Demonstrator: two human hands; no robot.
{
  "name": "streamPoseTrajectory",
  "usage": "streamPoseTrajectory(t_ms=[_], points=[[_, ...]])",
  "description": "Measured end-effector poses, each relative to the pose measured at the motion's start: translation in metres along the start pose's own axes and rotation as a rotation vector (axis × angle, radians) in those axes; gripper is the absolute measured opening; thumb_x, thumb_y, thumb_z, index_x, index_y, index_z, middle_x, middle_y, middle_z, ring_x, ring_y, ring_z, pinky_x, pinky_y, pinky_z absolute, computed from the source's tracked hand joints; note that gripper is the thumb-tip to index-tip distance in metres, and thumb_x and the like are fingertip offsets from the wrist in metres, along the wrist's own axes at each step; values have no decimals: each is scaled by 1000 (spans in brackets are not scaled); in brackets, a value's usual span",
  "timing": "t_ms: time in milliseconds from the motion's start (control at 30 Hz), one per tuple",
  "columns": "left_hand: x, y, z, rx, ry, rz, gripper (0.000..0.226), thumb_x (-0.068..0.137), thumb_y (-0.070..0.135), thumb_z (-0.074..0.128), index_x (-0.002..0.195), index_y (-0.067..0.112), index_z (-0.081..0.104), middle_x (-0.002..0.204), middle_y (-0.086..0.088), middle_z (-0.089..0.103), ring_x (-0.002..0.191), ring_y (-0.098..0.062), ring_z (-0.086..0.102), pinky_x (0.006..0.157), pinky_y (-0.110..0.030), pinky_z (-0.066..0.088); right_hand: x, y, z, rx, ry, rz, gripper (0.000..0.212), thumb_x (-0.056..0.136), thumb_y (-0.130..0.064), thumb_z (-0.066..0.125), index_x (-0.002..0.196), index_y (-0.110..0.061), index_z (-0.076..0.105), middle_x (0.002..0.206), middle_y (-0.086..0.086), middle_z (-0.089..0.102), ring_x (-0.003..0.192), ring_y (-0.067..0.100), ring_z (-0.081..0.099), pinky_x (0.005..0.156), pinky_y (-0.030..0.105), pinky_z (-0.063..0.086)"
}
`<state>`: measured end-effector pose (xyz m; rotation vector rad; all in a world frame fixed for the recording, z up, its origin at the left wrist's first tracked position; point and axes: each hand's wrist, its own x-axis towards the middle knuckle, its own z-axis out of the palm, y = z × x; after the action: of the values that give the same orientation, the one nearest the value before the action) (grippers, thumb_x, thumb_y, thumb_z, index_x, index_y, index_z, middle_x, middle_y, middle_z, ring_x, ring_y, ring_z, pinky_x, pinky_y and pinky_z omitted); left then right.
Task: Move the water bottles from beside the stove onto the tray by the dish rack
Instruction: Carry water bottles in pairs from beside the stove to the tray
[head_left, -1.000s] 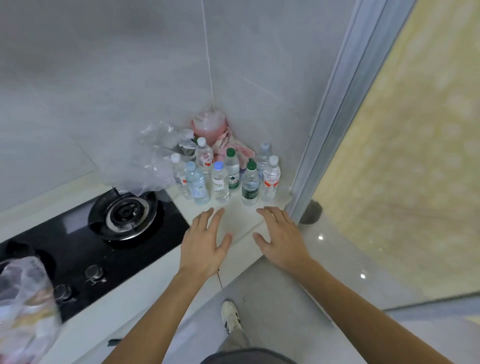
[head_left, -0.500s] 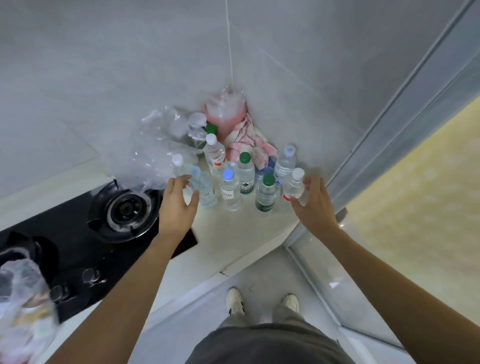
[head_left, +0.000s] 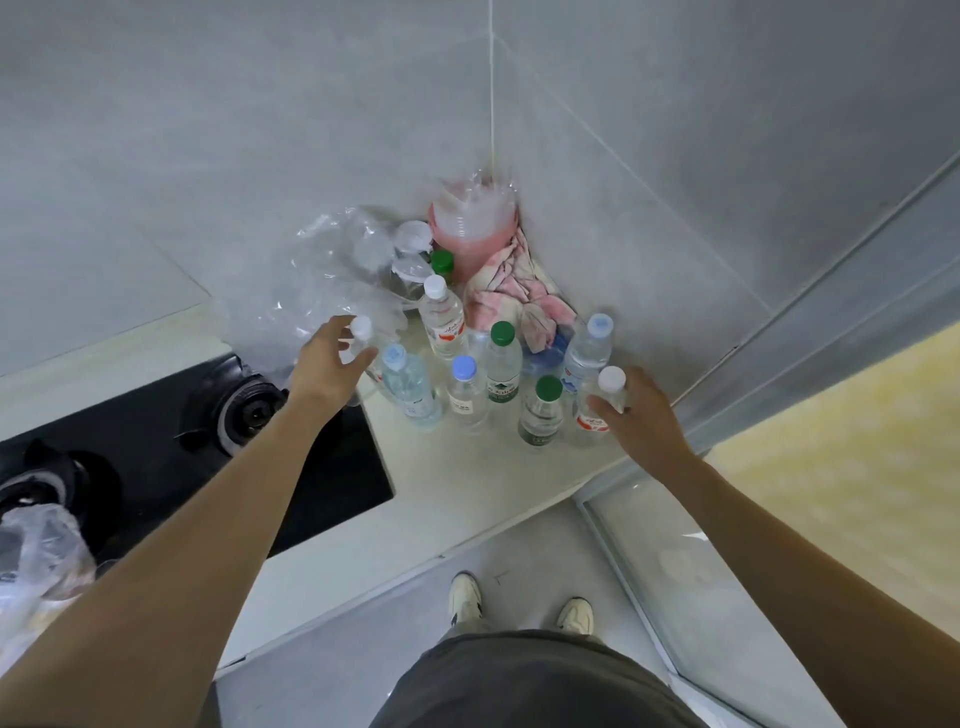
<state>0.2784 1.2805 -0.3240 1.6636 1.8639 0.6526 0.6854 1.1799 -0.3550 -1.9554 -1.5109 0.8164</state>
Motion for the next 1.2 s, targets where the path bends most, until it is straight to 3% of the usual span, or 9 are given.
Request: streamPoseTrajectory(t_ms=[133, 433, 600, 700, 733, 833, 1033, 1200], points=[[6, 1, 7, -52, -4, -29, 45, 94, 29, 78, 134, 19, 61, 128, -3, 67, 115, -20, 62, 90, -32, 47, 0, -2, 2, 43, -42, -7, 35, 96, -29, 75, 123, -14, 57, 111, 5, 63, 100, 26, 59, 85, 36, 44], [8, -3, 16, -146, -22, -67, 36, 94, 34, 77, 124, 17, 65, 119, 0, 67, 113, -24, 61, 92, -34, 46, -8, -10, 8, 58, -3, 6, 33, 103, -34, 65, 127, -12, 57, 112, 3, 63, 101, 22, 60, 86, 32, 41], [-9, -10, 7, -178, 6, -71, 32, 97, 29, 74, 125, 18, 65, 115, 1, 67, 112, -23, 61, 95, -39, 50, -22, -11, 8, 123, 74, 92, 27, 103, -32, 65, 124, -18, 56, 113, 0, 63, 104, 26, 60, 91, 40, 49], [-22, -23, -2, -205, 13, -58, 28, 99, 28, 71, 124, 17, 65, 115, -5, 69, 108, -25, 64, 80, -29, 56, -34, -12, 5, 174, 125, 153, 24, 103, -35, 64, 121, -22, 55, 114, 1, 63, 106, 28, 59, 96, 47, 51], [-27, -28, -5, -197, 27, -37, 28, 100, 28, 70, 125, 16, 65, 117, -7, 70, 110, -26, 65, 80, -28, 54, -39, -14, 3, 195, 133, 169, 25, 103, -35, 64, 122, -21, 56, 115, 1, 63, 107, 28, 60, 97, 47, 51], [-41, -39, -14, -182, 60, 22, 29, 100, 28, 70, 125, 15, 64, 119, -4, 71, 116, -26, 64, 94, -40, 53, -52, -19, -3, 256, 140, 181, 27, 103, -32, 64, 125, -18, 57, 117, 5, 64, 107, 30, 59, 95, 45, 50], [-90, -32, -33, -311, 86, 79, 21, 98, 22, 70, 118, 24, 65, 112, -2, 73, 108, -21, 68, 95, -44, 55, -80, -35, -10, 378, 94, 75, 21, 103, -22, 65, 122, -13, 62, 113, 7, 68, 104, 25, 62, 93, 41, 50], [-152, -11, -50, -453, 157, 95, 15, 99, 21, 67, 113, 24, 66, 108, 2, 72, 102, -11, 66, 89, -35, 54, -101, -64, -11, 445, -73, -132, 22, 104, -17, 63, 124, -24, 66, 114, -16, 74, 107, -2, 66, 94, 23, 52]])
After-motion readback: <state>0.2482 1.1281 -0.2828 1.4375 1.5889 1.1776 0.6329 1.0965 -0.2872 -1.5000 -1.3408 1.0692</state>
